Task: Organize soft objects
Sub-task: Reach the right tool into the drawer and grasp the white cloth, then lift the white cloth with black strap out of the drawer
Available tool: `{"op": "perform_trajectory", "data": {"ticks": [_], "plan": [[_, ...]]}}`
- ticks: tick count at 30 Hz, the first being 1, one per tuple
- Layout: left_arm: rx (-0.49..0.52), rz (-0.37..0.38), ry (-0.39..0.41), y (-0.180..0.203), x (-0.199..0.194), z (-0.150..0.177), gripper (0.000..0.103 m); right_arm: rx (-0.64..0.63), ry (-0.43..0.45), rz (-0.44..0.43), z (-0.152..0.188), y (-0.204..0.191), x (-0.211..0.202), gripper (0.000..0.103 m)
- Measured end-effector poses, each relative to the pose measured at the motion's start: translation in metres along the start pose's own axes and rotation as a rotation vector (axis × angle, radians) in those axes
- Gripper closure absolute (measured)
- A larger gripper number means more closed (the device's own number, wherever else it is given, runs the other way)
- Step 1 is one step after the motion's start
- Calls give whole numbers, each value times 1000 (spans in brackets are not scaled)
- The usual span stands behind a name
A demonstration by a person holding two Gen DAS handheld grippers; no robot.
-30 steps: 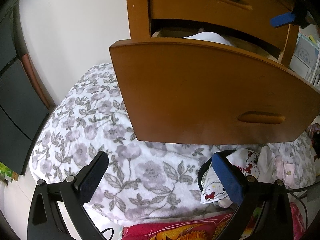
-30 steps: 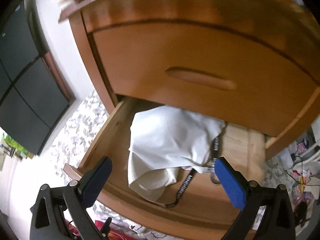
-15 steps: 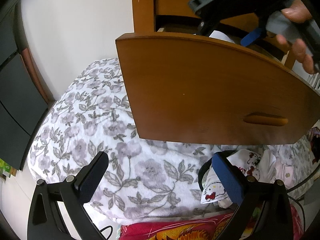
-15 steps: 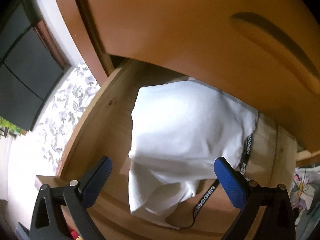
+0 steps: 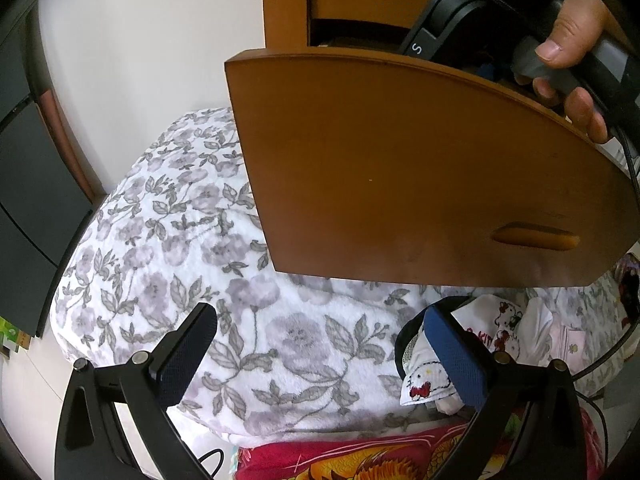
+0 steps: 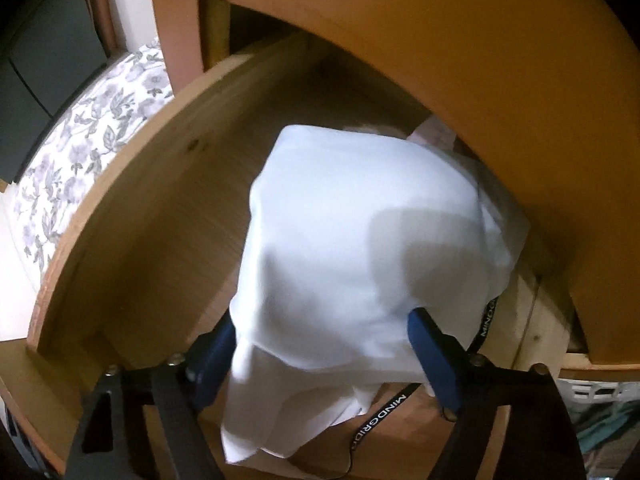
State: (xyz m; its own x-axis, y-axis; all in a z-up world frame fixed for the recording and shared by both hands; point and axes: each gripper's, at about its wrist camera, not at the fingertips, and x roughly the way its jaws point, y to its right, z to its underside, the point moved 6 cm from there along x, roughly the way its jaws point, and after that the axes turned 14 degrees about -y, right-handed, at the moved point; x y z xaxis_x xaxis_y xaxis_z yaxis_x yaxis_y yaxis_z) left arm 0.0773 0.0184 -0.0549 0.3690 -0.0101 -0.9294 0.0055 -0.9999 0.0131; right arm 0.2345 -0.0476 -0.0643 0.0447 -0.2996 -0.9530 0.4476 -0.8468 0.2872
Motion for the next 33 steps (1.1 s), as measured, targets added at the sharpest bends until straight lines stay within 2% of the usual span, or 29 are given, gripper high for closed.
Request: {"op": "perform_trajectory", "data": {"ticks": [6, 8, 11, 14, 21, 25, 33], "plan": [[0, -1, 1, 1, 0, 0, 0, 29, 17, -76, 10, 6, -3, 57], [2, -2, 0, 1, 1, 0, 0, 48, 24, -104, 15, 11, -5, 73], [1, 0, -4, 0, 1, 0, 0, 61, 38, -131, 22, 21, -7, 86], [-3, 3, -12, -1, 3, 0, 0, 75, 48, -159, 37, 30, -9, 91], [0, -6, -15, 0, 3, 1, 0, 123, 85, -196, 75, 51, -13, 93], [5, -14, -17, 1, 4, 1, 0, 176, 137, -206, 103, 71, -25, 94], [19, -38, -17, 3, 3, 2, 0, 254, 250, -250, 132, 93, -54, 96]]}}
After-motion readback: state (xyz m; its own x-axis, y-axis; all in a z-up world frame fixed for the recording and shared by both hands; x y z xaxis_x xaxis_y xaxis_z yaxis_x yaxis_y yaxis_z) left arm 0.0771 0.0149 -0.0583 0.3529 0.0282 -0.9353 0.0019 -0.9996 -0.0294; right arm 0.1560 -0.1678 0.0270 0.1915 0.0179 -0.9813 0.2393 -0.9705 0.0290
